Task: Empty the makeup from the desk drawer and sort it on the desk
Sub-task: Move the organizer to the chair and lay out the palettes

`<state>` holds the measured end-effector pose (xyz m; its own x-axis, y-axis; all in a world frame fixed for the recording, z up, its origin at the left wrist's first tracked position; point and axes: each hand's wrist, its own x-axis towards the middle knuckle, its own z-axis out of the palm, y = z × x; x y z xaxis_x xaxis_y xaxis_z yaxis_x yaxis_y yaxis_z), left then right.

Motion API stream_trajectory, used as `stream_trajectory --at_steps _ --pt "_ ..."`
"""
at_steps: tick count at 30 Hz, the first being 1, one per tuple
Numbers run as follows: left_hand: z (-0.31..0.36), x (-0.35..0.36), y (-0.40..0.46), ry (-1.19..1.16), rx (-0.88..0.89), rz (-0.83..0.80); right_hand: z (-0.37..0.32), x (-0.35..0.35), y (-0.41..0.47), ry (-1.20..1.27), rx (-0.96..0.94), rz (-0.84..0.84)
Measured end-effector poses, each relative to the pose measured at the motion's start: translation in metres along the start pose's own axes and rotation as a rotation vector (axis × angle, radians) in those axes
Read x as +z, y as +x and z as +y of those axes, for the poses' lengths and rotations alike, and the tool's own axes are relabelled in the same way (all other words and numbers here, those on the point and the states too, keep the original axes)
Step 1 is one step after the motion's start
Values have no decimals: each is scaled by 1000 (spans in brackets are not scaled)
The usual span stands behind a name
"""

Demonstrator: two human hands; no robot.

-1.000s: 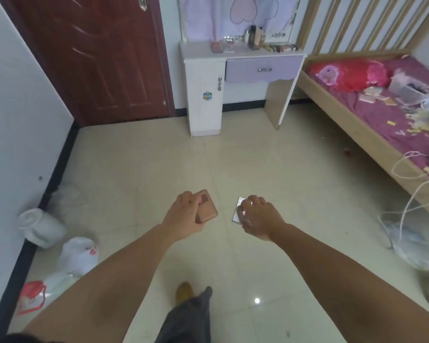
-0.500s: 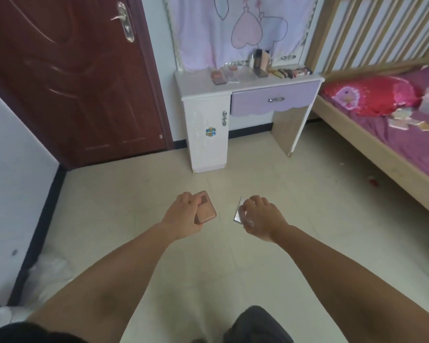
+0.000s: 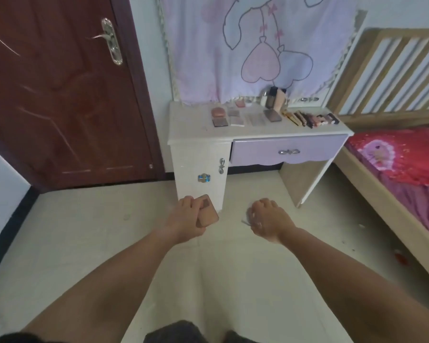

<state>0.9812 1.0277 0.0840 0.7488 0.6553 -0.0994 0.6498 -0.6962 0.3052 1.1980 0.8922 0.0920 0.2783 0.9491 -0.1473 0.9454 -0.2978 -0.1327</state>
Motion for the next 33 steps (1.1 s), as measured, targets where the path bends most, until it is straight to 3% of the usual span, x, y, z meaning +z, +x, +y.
stream_trajectory --at_steps 10,17,28,33 --pt "-52 -8 214 21 -26 -64 66 -17 213 15 -52 -65" --pt "-114 -60 361 22 -60 -74 71 -63 379 75 -85 -44" --pt "-202 -76 497 54 -190 -140 54 -53 580 105 -323 -61" --pt "-225 -76 526 19 -185 -126 47 -39 630 -11 -449 -237"
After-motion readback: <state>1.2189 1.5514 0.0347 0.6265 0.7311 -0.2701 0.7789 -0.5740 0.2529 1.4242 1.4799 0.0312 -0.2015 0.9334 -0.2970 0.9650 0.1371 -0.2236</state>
